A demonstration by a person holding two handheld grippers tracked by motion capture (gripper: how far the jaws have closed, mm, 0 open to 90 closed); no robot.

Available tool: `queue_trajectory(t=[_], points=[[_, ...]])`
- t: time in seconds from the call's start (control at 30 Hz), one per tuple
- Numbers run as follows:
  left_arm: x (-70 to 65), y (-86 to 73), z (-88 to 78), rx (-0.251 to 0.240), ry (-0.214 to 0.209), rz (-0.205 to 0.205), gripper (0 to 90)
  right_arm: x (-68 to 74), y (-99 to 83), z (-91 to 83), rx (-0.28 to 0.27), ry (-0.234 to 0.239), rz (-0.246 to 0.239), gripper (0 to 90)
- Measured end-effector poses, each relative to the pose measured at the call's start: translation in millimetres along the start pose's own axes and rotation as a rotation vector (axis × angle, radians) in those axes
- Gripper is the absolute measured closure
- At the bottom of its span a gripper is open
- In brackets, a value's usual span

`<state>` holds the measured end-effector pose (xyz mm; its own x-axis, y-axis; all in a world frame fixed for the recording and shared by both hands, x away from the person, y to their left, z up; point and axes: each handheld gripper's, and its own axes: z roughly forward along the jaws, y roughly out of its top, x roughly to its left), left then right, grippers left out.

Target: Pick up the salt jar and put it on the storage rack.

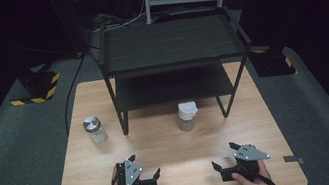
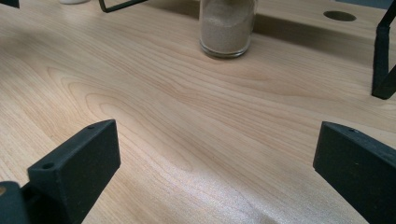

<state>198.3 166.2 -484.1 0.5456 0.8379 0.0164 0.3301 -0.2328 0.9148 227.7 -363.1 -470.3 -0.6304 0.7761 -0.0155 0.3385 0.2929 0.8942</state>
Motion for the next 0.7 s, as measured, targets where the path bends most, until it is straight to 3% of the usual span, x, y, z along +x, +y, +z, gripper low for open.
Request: queue_trajectory(t=[0.13,0.23,0.37,0.7], points=[[1.3,-0.1,-0.5,0.002,-0.006,-0.006,1.5,-1.5,-0.7,-0.8,-0.002,0.006,0.006,0.2],[-0.3,2.1,1.6,0.010,-0.007,0.006,1.5,-3.6,-2.1,-1.9,-0.007,0.026,0.002,0.4],[-4.3,2.6,2.5,0.011,-0.001,0.027,1.6,1.1,-1.7,-2.8,-0.002,0.015,-0.023,0.3],[-7.0,2.1,0.8,0.012,0.010,0.014,1.5,0.1,-1.6,-2.4,-0.003,0.017,-0.013,0.3]])
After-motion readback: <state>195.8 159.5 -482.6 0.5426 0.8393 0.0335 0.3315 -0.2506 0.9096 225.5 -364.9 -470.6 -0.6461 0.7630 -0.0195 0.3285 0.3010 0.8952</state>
